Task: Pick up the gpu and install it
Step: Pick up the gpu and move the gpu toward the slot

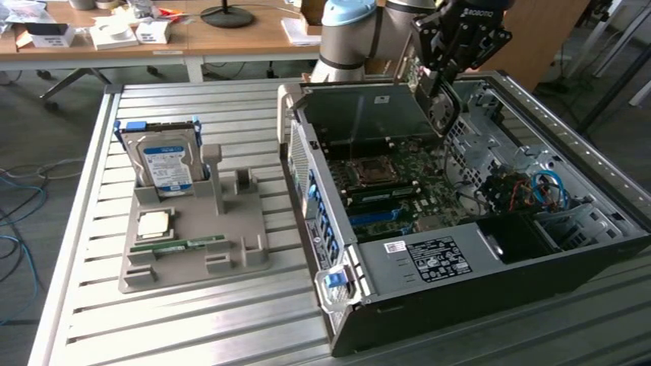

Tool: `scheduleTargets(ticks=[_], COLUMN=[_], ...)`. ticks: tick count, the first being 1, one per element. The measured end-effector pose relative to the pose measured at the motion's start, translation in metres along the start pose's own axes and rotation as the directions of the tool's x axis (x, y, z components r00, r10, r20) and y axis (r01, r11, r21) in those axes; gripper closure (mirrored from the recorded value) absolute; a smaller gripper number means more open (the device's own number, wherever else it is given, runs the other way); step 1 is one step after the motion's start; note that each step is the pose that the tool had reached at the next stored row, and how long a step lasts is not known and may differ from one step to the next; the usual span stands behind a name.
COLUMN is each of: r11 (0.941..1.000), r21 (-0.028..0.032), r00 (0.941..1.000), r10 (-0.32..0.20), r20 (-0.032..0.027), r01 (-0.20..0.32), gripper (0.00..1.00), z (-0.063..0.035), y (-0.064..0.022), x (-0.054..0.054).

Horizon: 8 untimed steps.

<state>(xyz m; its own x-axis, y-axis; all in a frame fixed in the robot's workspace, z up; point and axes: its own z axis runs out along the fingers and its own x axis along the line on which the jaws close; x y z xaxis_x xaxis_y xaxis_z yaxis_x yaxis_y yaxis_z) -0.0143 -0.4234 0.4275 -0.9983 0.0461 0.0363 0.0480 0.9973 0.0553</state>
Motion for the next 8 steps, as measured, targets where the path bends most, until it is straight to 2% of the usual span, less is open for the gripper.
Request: scheduleTargets(ticks=[8], r11=[1.0], r21=[-0.0003], r00=[1.0], r10=[0.0], r20=[0.0], r01=[0.0], gripper=[0.74], z=[-0.0005], y=[0.0009], x=[-0.018])
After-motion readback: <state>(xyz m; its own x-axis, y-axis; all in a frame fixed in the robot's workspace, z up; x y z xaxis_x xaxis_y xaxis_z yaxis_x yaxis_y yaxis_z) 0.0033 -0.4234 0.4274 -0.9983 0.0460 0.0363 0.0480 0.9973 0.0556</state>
